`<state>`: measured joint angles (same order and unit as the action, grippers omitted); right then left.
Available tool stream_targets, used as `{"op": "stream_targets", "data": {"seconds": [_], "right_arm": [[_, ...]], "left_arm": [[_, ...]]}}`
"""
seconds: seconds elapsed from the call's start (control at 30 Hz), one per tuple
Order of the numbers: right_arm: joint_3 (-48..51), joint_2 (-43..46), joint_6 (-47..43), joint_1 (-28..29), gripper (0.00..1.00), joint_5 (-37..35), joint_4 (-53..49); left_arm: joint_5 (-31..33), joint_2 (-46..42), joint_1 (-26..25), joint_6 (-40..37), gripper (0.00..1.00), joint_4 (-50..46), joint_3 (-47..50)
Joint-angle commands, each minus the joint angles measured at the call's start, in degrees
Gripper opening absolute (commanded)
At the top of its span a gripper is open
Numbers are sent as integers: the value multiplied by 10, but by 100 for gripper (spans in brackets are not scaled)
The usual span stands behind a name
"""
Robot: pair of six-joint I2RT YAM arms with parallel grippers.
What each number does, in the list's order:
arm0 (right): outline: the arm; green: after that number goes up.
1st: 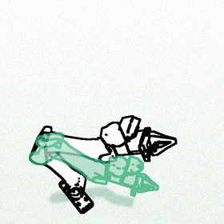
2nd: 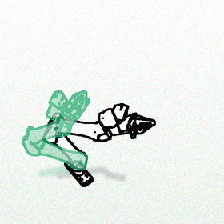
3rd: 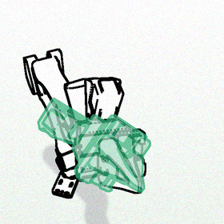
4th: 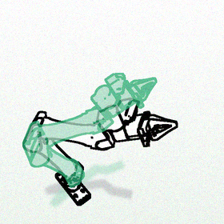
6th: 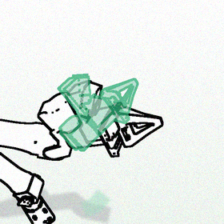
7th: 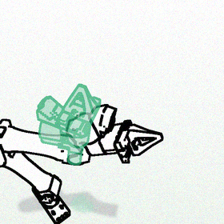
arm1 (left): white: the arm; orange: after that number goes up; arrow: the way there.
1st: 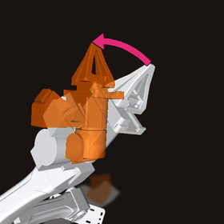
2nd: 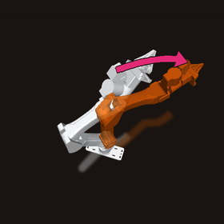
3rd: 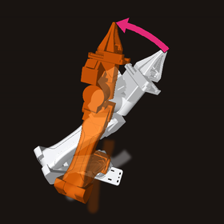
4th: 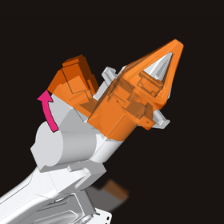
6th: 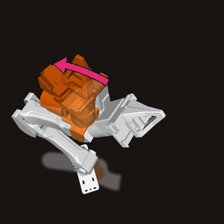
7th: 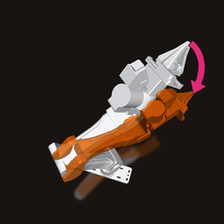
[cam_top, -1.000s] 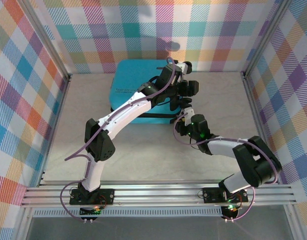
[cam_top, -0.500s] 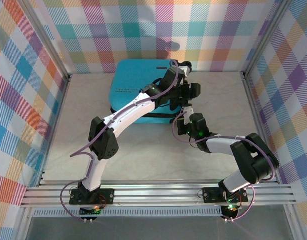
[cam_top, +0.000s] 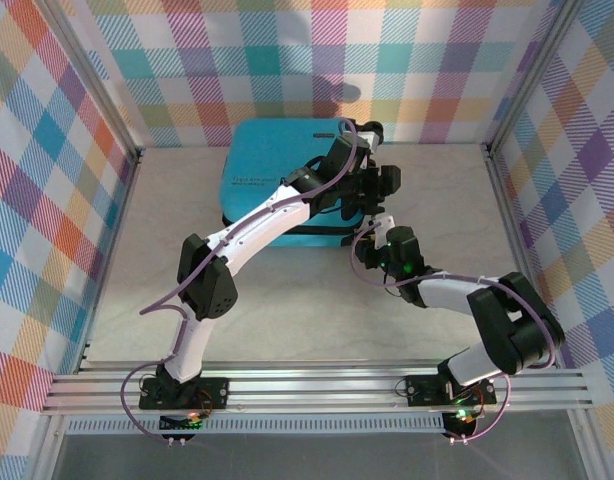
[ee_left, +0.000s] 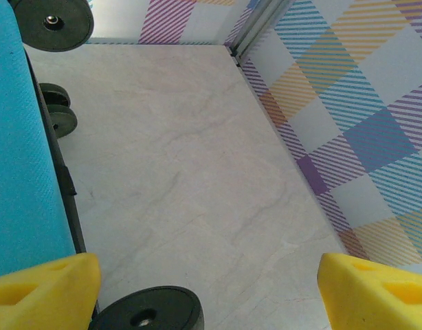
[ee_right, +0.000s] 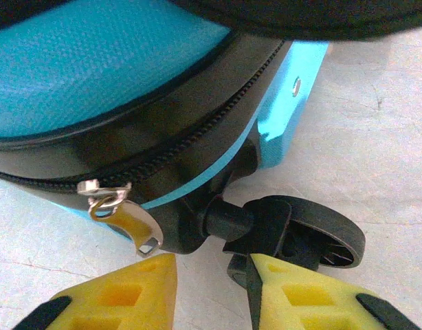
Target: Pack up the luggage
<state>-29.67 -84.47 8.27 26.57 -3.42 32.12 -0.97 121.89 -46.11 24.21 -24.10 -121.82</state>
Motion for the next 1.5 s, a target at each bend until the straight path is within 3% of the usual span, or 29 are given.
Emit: {"op": "stream_targets", "data": {"seconds": [0.0, 0.4, 0.8, 0.87, 1.0, 1.47], "right_arm": [[5, 15, -2, -4, 36, 20, 25], [-45, -40, 12, -3, 29, 46, 36], [-40, -39, 12, -4, 2, 28, 71], [-44, -39, 8, -5, 4, 38, 63], [-46, -42, 9, -6, 19, 45, 61], [-55, -54, 19, -5, 31, 75, 73]], "left_arm": [[-4, -10, -9, -3, 82, -7, -21], [7, 17, -12, -3, 83, -7, -46], [32, 38, -7, 7, 82, -14, -40], [37, 36, -5, 8, 82, -17, -37], [37, 29, -3, 10, 82, -12, -28], [38, 27, -1, 11, 82, -13, -23]]}}
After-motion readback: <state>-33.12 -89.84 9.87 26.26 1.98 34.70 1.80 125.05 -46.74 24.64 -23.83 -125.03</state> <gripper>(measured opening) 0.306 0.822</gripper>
